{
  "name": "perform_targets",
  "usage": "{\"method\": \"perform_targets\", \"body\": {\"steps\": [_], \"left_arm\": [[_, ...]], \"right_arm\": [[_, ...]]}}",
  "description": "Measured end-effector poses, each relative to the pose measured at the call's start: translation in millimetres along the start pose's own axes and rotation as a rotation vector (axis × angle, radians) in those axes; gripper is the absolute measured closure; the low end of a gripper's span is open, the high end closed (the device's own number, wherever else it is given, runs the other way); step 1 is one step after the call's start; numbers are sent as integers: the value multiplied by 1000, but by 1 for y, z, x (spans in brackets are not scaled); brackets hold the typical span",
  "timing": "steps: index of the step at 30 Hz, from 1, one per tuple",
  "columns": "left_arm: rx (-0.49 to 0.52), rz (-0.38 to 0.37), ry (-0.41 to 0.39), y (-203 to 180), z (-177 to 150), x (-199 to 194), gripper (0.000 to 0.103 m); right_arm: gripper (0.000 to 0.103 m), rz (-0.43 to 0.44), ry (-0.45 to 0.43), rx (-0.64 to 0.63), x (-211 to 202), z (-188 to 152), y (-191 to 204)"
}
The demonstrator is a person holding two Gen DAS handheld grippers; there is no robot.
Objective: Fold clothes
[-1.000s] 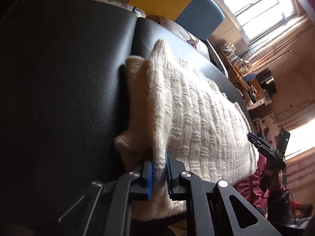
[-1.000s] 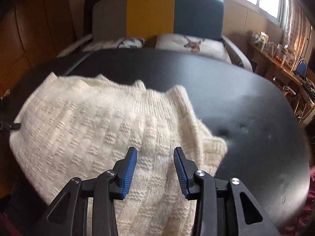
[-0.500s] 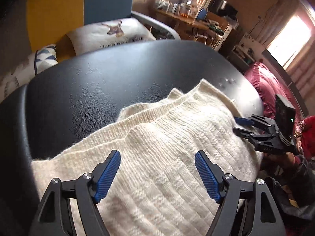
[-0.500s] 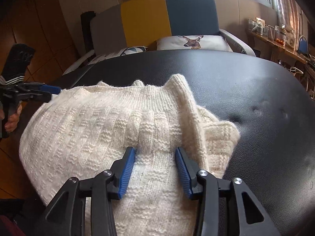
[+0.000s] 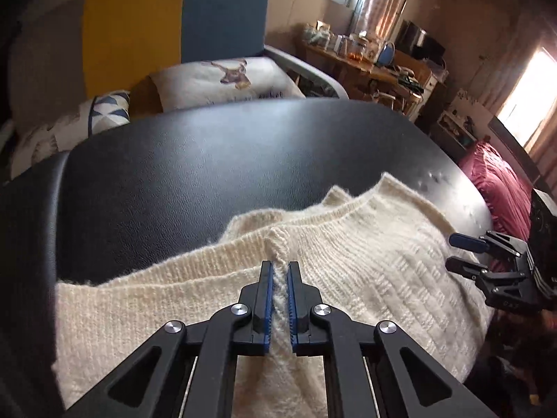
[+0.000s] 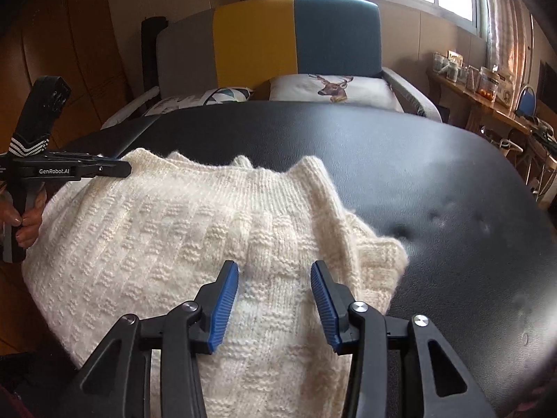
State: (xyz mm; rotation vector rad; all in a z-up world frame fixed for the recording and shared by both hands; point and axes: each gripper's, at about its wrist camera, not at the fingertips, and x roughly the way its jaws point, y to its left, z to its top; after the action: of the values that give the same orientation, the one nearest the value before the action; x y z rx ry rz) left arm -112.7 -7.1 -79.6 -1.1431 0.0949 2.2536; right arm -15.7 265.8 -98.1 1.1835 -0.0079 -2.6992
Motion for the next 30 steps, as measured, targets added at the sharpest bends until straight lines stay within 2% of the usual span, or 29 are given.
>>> {"method": "perform_targets", "body": {"steps": [3, 4, 6, 8, 9, 10, 14, 19, 21, 23, 25, 26, 27, 29, 30], "left_arm": [[32, 69, -65, -8, 9, 2, 96], [46, 99, -72, -11, 13, 8, 96], [26, 116, -37, -2, 7, 28, 95], [-7, 109, 15, 6, 2, 52, 91], [-42, 80, 37, 7, 0, 67, 90], [-64, 64, 20, 12, 1, 60, 90], [-150, 5, -46, 33, 6, 31, 75], [-82, 92, -14, 58, 5, 3, 70], [-40, 101, 20, 59, 2, 2, 62], [48, 122, 66, 48, -4, 12, 55], [139, 152, 109, 35, -11, 27, 55], [178, 168, 126, 28, -14, 36, 57], [143, 169, 97, 32, -12, 33, 72], [71, 170, 40, 39, -9, 27, 96], [36, 170, 11, 42, -8, 24, 97]], "right_arm": [[59, 6, -29, -30, 0, 10, 10], [59, 3, -13, -42, 6, 12, 13], [59, -11, 51, -55, 25, 8, 17], [58, -8, 62, -42, 34, 3, 16], [58, 3, 56, -29, 34, 1, 13], [57, 13, 49, -17, 34, 0, 11], [56, 44, 46, 7, 33, -3, 4], [55, 39, 35, 4, 32, -4, 5], [54, 41, 28, 13, 31, -6, 6], [54, 39, 24, 17, 31, -6, 6], [53, 36, 24, 15, 30, -6, 8], [53, 37, 24, 14, 30, -6, 7], [53, 38, 24, 14, 30, -5, 6], [53, 41, 24, 13, 31, -4, 4], [53, 42, 23, 14, 30, -4, 4]]}}
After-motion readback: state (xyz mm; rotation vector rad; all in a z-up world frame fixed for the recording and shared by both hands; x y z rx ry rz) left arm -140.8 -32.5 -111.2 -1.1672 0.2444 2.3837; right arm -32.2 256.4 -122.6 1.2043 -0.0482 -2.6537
